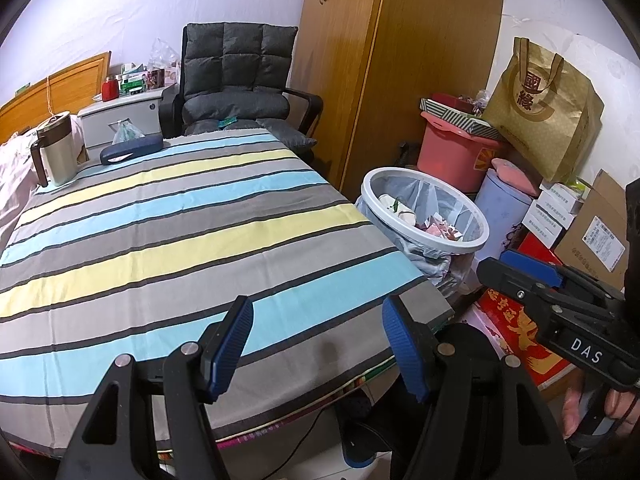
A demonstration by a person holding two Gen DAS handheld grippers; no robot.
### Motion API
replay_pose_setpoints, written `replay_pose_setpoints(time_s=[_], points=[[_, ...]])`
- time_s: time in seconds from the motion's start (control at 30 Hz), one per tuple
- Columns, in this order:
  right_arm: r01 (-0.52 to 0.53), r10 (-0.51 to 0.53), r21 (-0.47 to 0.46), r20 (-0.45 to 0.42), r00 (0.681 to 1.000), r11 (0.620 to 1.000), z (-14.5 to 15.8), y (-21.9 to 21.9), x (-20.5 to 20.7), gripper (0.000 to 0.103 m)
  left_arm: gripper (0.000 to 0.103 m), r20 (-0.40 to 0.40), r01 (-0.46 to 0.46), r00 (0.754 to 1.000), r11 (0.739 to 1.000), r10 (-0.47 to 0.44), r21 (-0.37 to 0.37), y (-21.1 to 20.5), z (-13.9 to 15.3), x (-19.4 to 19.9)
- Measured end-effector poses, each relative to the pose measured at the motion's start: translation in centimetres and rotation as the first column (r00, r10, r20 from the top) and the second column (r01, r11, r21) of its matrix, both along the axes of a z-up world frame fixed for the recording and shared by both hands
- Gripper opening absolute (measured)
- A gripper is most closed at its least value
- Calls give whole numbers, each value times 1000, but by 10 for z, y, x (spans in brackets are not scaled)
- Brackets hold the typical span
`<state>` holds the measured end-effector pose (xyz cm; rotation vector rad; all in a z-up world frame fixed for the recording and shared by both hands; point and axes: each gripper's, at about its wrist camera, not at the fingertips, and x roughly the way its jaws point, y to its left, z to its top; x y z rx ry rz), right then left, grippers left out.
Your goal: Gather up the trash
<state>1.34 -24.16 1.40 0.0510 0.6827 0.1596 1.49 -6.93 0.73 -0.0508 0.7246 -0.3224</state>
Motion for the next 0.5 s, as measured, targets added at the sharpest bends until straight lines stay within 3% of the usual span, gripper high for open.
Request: replay_pose_setpoints(time_s=[0.5], points=[[4,-4,0,0,1000,1000,-1,-1,1,47,69,7,-4,1000,999,4,34,-2,0,-2]])
